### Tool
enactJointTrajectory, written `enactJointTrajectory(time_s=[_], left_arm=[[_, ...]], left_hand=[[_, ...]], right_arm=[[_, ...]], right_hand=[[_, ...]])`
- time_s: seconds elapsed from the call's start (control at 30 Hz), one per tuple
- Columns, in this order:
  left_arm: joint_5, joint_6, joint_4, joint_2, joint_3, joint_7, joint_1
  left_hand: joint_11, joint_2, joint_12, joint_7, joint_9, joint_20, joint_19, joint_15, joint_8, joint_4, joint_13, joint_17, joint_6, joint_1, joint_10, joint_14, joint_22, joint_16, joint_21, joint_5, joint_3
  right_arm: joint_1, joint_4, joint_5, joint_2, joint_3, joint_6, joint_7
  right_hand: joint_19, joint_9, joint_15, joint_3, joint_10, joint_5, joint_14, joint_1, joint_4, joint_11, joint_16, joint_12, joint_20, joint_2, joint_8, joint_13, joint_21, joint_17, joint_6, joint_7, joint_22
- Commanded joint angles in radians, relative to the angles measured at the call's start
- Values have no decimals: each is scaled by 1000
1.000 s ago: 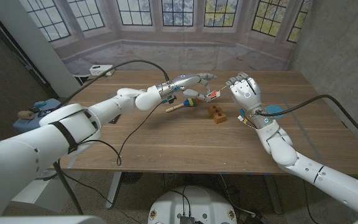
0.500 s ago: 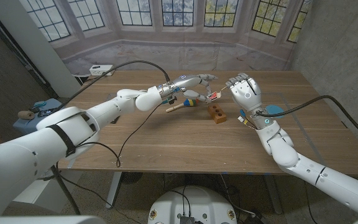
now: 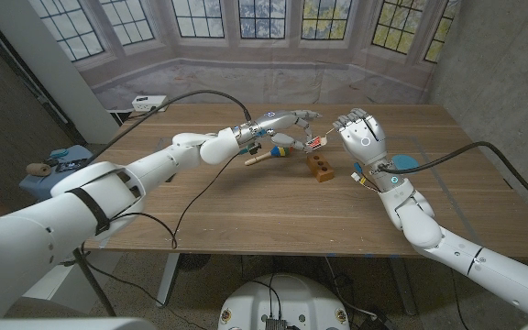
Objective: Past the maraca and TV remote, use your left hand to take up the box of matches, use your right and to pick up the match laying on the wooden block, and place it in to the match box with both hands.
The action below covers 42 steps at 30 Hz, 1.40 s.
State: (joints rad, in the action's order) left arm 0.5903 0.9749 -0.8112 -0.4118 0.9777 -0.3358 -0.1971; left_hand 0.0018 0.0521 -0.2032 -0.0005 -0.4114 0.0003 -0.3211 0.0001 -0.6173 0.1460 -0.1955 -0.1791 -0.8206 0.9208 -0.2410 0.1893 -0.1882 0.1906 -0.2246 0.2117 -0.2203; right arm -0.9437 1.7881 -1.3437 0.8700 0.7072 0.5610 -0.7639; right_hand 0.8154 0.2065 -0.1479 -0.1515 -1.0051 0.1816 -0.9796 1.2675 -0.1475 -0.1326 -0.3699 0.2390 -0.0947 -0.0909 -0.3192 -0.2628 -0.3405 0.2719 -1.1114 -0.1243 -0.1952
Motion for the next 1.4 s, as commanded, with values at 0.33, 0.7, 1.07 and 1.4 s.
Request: enactJointTrajectory(time_s=[0.33, 0.7, 1.07, 1.4], left_arm=[[-33, -16, -40, -8, -40, 57, -30], [-36, -7, -29, -3, -45, 68, -29], [-38, -15, -60, -10, -56, 80, -43], [-45, -31, -93, -18, -71, 96, -59]], left_hand=[[4, 33, 0, 3, -3, 1, 8, 4, -7, -1, -3, -2, 4, 20, 3, -3, -5, -3, -1, 8, 5], [4, 33, 0, 2, -3, 0, 8, 5, -8, 0, -3, -2, 2, 20, 4, -3, -5, -3, -2, 8, 4], [7, 34, 0, 2, -2, 3, 9, 7, -8, -1, -3, -2, 3, 18, 4, -3, -6, -2, -2, 8, 5], [6, 34, 0, 4, -2, 2, 9, 7, -8, -2, -3, -2, 5, 16, 4, -3, -6, -2, -2, 8, 5]], right_arm=[[0, -8, -25, -8, 3, -2, -5], [-2, 0, -19, -4, 3, -10, 3], [-9, 2, -10, 0, 1, -19, -7], [-15, 2, -8, 0, -2, -16, -11]], right_hand=[[-11, 4, -90, 5, -5, 4, -5, 6, -2, -4, 3, -6, -103, -9, -2, -2, -6, 6, -10, 0, -3], [-11, 4, -89, 6, -5, 4, -2, 6, -1, -3, 5, -7, -104, -10, -1, -3, -8, 6, -10, 1, -3], [-13, 4, -90, 7, -6, 4, -4, 9, -1, -3, 5, -7, -104, -11, 0, -4, -10, 8, -11, 2, -3], [-14, 4, -90, 9, -4, 4, -3, 9, -1, -4, 6, -8, -105, -11, 1, -5, -11, 9, -11, 1, -3]])
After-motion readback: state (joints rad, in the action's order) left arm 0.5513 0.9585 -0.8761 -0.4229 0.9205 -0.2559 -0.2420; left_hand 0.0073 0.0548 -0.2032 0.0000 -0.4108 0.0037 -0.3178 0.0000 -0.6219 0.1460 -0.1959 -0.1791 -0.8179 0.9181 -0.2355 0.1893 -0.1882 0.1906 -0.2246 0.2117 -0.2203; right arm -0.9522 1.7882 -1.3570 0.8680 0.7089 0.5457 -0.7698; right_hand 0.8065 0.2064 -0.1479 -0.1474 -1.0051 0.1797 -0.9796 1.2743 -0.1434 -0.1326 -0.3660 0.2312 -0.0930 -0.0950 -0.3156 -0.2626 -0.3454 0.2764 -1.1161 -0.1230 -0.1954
